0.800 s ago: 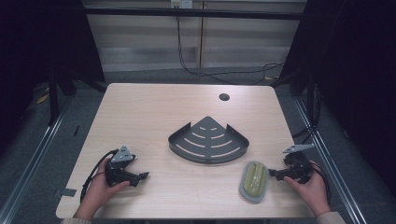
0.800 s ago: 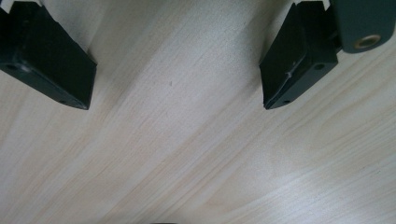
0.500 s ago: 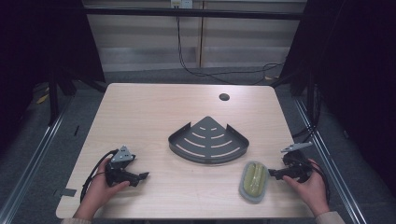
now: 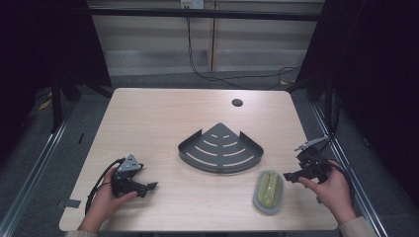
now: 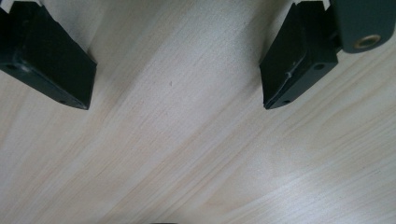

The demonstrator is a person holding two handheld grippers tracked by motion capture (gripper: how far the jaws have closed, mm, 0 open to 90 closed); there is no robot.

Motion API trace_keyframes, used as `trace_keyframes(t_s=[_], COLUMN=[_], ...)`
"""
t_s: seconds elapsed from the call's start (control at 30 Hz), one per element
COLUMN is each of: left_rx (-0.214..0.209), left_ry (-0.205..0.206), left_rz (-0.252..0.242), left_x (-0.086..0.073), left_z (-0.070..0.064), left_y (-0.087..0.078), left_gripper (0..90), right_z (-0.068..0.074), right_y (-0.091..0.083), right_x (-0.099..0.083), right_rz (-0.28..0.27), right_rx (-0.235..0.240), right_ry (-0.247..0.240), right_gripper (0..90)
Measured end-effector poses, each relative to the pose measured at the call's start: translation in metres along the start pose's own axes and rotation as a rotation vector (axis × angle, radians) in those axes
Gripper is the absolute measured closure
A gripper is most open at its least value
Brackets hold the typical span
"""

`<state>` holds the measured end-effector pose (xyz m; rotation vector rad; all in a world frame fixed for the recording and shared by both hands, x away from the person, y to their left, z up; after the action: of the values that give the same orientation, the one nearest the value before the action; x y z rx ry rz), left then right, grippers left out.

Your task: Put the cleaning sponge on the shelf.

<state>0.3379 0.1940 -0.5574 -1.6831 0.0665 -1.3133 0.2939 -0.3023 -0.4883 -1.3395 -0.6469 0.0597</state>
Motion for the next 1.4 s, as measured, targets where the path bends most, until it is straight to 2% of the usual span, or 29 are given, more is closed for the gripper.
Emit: trace_keyframes(t_s=[0.2, 0.23, 0.37, 0.53, 1.17, 1.4], left_rx=[0.000, 0.000, 0.000, 0.000, 0.000, -0.001], left_ry=[0.002, 0.000, 0.002, 0.002, 0.000, 0.002], left_rz=[0.001, 0.000, 0.001, 0.001, 0.000, 0.001], left_x=[0.000, 0.000, 0.000, 0.000, 0.000, 0.000], left_z=[0.000, 0.000, 0.000, 0.000, 0.000, 0.000], left_y=[0.000, 0.000, 0.000, 0.000, 0.000, 0.000], left_gripper=[9.9, 9.9, 10.0, 9.9, 9.9, 9.9], right_z=[0.016, 0.023, 0.030, 0.040, 0.057, 0.064], right_y=[-0.003, -0.003, -0.001, 0.001, 0.011, 0.017], right_x=[0.009, 0.013, 0.017, 0.023, 0.024, 0.016], right_rz=[0.039, 0.053, 0.073, 0.098, 0.138, 0.173], right_rx=[0.035, 0.045, 0.041, 0.059, 0.081, 0.077], right_ry=[0.007, 0.010, -0.003, -0.005, 0.012, 0.024], right_gripper=[26.0, 26.4, 26.6, 27.5, 27.8, 29.6])
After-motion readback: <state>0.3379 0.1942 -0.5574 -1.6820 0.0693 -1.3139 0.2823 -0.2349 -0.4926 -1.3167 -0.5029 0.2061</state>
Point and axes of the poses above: each handheld gripper's, and its own axes: y roughly forward along the jaws, x roughly out of its top, z roughly to its left, the point moved 7 cm from there along y, roughly forward along the jaws, and after that the axes turned 5 degrees about x, right-handed, at the moved point
